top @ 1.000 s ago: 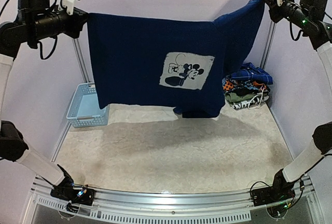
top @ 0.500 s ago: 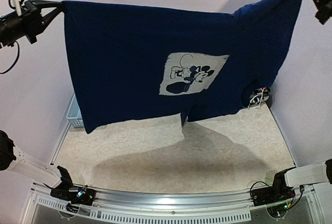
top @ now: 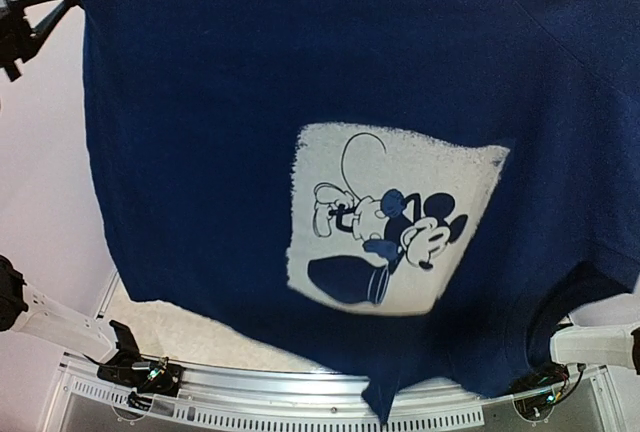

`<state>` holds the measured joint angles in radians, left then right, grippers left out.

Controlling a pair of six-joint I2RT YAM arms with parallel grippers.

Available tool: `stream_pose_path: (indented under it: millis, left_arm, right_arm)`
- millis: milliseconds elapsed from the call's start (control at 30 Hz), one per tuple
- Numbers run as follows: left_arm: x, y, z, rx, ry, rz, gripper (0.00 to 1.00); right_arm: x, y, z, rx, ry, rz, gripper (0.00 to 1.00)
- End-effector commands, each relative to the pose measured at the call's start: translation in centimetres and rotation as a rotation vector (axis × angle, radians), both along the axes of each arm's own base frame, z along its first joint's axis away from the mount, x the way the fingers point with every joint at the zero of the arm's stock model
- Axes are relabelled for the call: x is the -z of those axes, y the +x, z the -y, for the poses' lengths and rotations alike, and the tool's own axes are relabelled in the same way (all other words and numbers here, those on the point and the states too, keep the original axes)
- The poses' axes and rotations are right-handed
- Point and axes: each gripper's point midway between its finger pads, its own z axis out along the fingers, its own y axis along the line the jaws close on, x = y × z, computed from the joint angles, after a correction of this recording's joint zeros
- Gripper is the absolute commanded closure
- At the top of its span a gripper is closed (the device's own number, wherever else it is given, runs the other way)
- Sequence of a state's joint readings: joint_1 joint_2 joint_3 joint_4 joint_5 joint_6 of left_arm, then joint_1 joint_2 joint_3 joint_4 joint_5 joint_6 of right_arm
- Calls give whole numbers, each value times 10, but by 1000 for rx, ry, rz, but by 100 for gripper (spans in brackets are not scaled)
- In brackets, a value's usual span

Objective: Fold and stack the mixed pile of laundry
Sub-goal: Flatten out the crumpled T-shirt at the center of the board.

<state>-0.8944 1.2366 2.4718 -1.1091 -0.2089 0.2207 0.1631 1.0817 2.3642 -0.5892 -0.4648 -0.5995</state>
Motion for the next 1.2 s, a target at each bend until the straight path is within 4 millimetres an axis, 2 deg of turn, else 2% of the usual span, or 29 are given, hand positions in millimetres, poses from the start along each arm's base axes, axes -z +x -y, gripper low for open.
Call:
stream_pose_path:
  millis: [0,33,67,167,233,267,300,333,367,400,433,533,600,700,900,967,1167]
  left_arm:
    - [51,63,16,-250,195,-71,100]
    - [72,77,25,-285,248,-95,100]
    - [97,91,33,-315,305,-126,100]
    - [177,129,49,-371,420,-247,100]
    - [236,153,55,-360,456,-381,100]
    - [265,169,51,-367,462,-455,100]
    - [303,179,56,-340,491,-535,100]
    - [332,188,58,-335,519,-592,100]
    - [358,198,59,-334,553,-641,100]
    - [380,205,60,-335,585,-683,100]
    - [402,214,61,-340,618,-726,100]
    - [447,237,55,-364,688,-821,100]
    - [465,249,51,-375,700,-875,100]
    - [482,261,50,-381,702,-931,100]
    - [498,276,45,-437,718,-935,100]
    - [502,279,43,-444,720,-943,100]
    - [500,288,36,-465,696,-940,100]
  right_arm:
    - [53,120,-19,23,-78,-266,100]
    - [75,145,-23,30,-108,-338,100]
    - [106,173,-28,39,-154,-422,100]
    - [215,236,-37,55,-280,-679,100]
    - [285,269,-37,84,-335,-812,100]
    - [319,283,-36,101,-347,-873,100]
    - [349,298,-34,123,-352,-921,100]
    - [384,309,-33,137,-359,-975,100]
    - [406,321,-32,152,-358,-1007,100]
    - [417,334,-30,174,-336,-1014,100]
    - [440,349,-30,189,-330,-1061,100]
    - [487,385,-31,211,-312,-1172,100]
    - [505,403,-31,226,-306,-1219,100]
    - [527,426,-33,235,-285,-1274,100]
    - [532,461,-36,256,-206,-1279,100]
    - [525,475,-38,262,-181,-1269,100]
    - [535,499,-46,257,-150,-1287,100]
